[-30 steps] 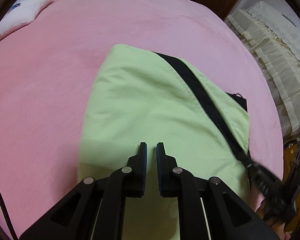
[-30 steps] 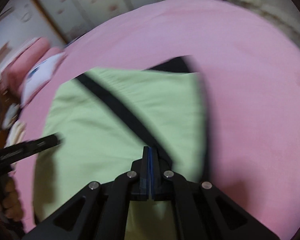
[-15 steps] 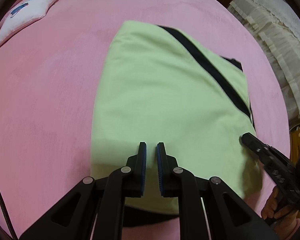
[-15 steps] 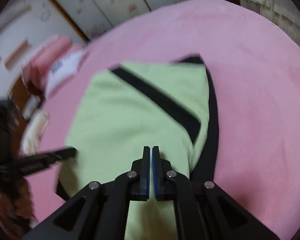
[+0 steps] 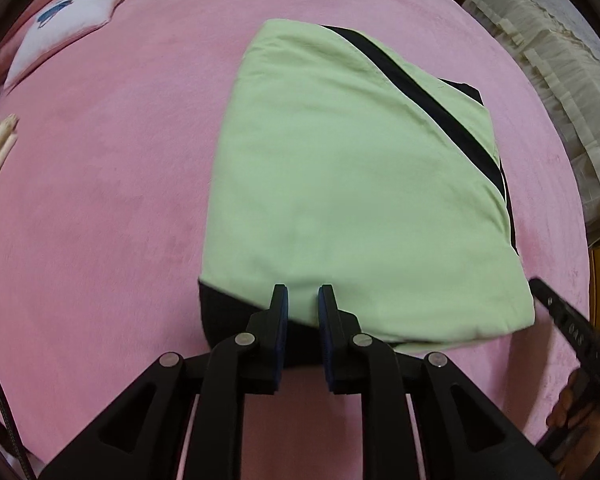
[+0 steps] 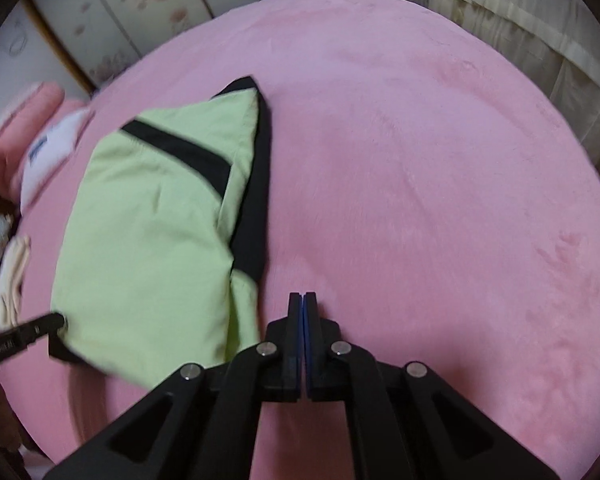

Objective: Fold large clothes
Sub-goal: 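Open both grippers and pull them back from the folded bundle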

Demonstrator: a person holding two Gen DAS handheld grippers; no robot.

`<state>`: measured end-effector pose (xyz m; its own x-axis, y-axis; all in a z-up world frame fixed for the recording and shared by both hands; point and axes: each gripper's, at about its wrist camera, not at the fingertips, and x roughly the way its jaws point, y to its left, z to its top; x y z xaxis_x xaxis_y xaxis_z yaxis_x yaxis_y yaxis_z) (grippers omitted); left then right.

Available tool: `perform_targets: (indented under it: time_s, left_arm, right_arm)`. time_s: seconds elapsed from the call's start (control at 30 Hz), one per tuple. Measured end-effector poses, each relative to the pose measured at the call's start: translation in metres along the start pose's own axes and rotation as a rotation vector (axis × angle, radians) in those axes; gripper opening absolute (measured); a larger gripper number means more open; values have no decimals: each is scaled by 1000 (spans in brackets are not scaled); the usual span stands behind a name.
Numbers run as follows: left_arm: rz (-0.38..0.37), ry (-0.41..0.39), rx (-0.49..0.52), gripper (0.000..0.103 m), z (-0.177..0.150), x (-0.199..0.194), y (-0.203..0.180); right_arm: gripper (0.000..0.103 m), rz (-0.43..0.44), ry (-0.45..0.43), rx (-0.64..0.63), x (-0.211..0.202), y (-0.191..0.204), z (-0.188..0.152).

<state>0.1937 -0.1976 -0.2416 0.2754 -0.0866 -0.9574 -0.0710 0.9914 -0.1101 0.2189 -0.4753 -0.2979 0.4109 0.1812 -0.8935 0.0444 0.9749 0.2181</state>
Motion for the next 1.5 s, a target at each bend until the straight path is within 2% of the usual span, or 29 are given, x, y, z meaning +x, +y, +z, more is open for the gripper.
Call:
perform_targets:
  time_s: [0.03, 0.1, 0.17, 0.23, 0.3, 0.33, 0.4, 0.43, 0.47, 0.7, 0.9, 1.5]
  left_arm:
    - [7, 16, 1, 23, -2, -1, -1]
    - [9, 38, 3, 30, -3, -5, 0]
    - [16, 40, 7, 39, -8, -13, 3]
    - [34, 43, 13, 59, -9, -19, 1]
    - [53, 50, 19, 61, -12, -28, 4]
    - [58, 57, 20, 63, -8, -26, -4]
    - [55, 72, 17, 70, -10, -31, -1]
    - [48, 80, 16, 72, -10, -34, 0]
    - [42, 87, 18, 72, -10, -37, 1]
    - [44, 79, 35, 77, -6, -61, 6]
    - [63, 48, 71, 80, -5, -71, 2]
    - [46, 71, 61, 80, 6, -57, -6]
  right_arm:
    - [1, -2, 20, 3, -3, 7, -3]
    - [2, 25, 57, 44, -12, 11, -13]
    - [2, -3, 69, 65, -15, 28, -12]
    - [3, -54, 78, 69, -19, 43, -18]
    - [3, -83, 94, 92, -25, 52, -18]
    - [8, -96, 101, 111, -29, 55, -17]
    - [37, -83, 130, 158, -35, 62, -14]
    - [61, -69, 140, 172, -36, 65, -13]
    - [68, -55, 142, 185, -39, 68, -11]
    - [69, -86, 180, 86, -52, 112, -2]
    - [73, -119, 163, -15, -60, 139, 0]
    - [74, -99, 178, -8, -52, 141, 10]
